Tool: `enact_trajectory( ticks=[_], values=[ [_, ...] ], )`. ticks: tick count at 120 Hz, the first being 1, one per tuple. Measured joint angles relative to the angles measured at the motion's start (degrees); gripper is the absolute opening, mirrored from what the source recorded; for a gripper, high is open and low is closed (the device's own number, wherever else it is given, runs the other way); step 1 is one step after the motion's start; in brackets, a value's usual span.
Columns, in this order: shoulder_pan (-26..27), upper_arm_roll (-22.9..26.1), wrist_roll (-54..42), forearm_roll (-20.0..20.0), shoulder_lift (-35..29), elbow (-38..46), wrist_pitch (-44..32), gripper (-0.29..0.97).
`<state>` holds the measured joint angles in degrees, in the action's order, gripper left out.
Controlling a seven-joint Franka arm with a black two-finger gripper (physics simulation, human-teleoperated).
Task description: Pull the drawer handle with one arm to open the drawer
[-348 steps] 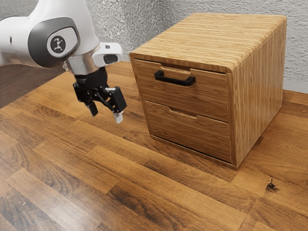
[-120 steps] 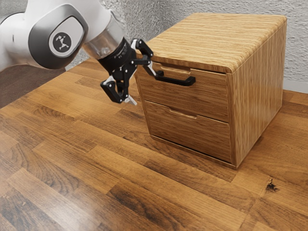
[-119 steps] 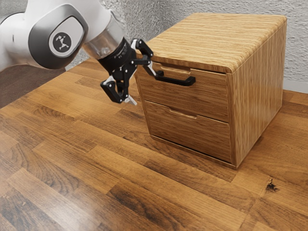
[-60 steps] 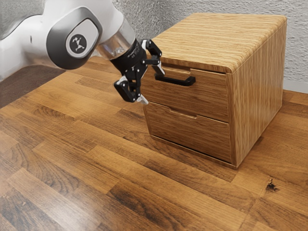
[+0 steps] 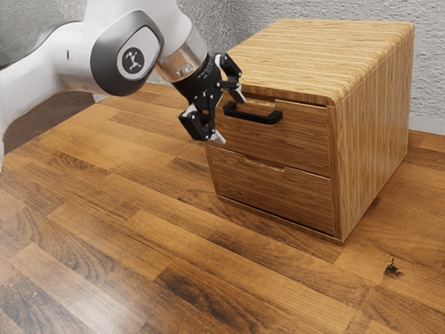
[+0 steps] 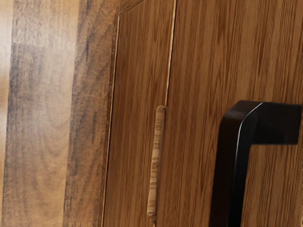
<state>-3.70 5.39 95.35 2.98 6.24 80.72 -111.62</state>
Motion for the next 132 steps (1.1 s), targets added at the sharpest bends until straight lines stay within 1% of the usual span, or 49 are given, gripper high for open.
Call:
enact_trajectory(
  ticks=[33, 39, 49, 56, 68, 78, 93, 106, 119, 132],
  values=[
    [0.4, 0.0, 0.6, -0.7, 1.1, -0.1, -0.4, 0.67],
    [0.4, 0.0, 0.6, -0.8, 1.0, 0.0, -0.3, 0.6],
    [0.5, 0.0, 0.8, -0.9, 0.9, 0.0, 0.3, 0.4],
    [0.5, -0.1, 0.9, -0.9, 0.8, 0.1, 0.8, 0.29],
    [0.5, -0.2, 1.1, -0.9, 0.5, 0.3, 1.4, 0.15],
    [1.1, -0.3, 1.5, -0.9, -1.3, 1.6, 2.1, 0.05],
    [2.4, -0.5, 2.2, -0.9, -3.6, 3.8, 3.4, -0.03],
    [2.0, 0.1, 2.8, -1.1, -6.3, 8.0, 3.9, -0.07],
    [3.5, -1.3, 3.4, -1.4, -10.2, 12.2, 4.2, -0.09],
    [5.5, -4.2, 3.9, -1.8, -13.4, 15.6, 4.5, -0.09]
  ],
)
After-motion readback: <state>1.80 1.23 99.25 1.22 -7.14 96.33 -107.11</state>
